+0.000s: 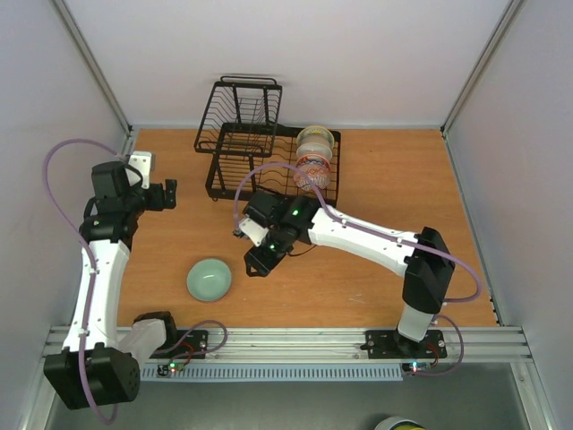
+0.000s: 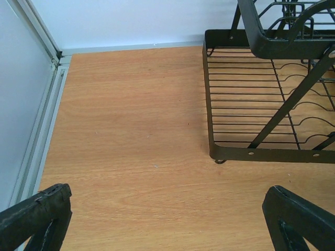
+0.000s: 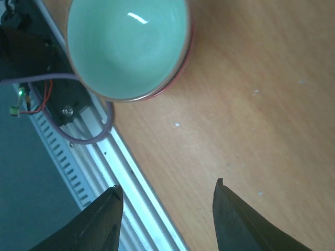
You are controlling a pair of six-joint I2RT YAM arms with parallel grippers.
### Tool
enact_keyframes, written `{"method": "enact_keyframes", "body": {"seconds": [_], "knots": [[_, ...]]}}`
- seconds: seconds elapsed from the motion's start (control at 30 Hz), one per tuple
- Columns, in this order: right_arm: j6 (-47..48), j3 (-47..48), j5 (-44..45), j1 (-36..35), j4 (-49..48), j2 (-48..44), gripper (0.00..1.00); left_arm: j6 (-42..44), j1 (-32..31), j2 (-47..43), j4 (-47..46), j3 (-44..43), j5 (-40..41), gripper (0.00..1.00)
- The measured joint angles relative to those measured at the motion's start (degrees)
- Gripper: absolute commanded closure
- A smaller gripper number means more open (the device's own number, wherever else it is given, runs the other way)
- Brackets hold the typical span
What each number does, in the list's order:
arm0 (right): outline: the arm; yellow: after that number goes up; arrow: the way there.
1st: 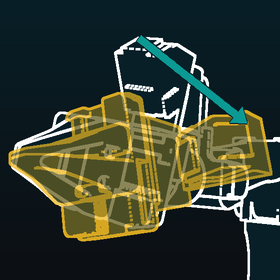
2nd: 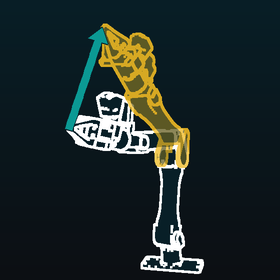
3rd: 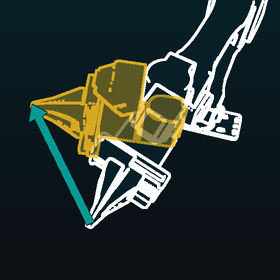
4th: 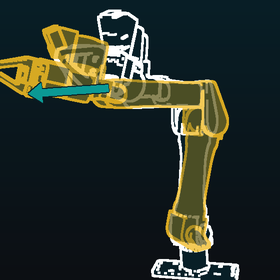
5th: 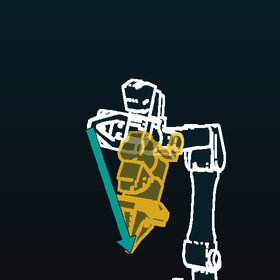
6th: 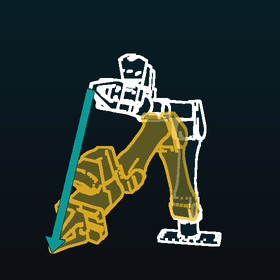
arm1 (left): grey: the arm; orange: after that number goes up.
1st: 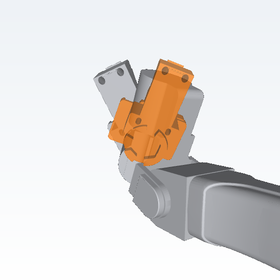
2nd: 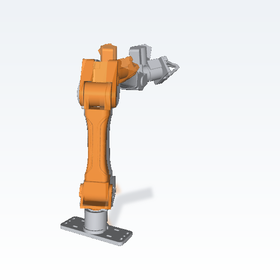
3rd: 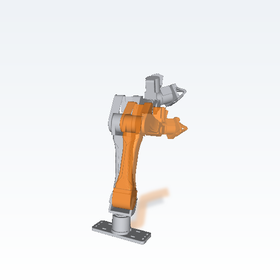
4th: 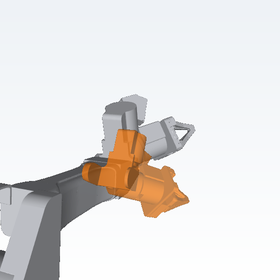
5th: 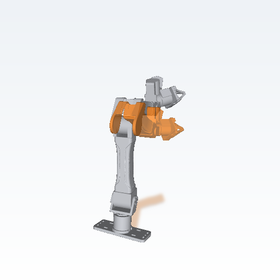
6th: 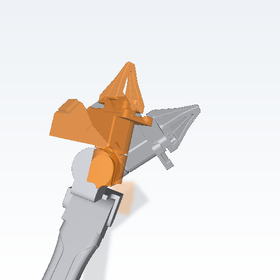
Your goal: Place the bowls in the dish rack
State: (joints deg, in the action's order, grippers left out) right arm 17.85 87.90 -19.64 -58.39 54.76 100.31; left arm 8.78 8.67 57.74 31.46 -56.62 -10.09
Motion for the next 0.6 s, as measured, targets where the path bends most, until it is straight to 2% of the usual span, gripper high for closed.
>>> {"method": "enact_keyframes", "body": {"seconds": [0.27,0.6], "knots": [[-0.39,3.87,-1.88,-2.40,-0.94,7.02,0.53,0.00,0.00,-0.44,0.24,-0.02,-0.09,0.01],[-0.15,13.29,-0.66,-2.69,-2.34,18.25,0.58,0.00,0.00,-0.42,0.52,-0.02,-0.24,0.01]]}}
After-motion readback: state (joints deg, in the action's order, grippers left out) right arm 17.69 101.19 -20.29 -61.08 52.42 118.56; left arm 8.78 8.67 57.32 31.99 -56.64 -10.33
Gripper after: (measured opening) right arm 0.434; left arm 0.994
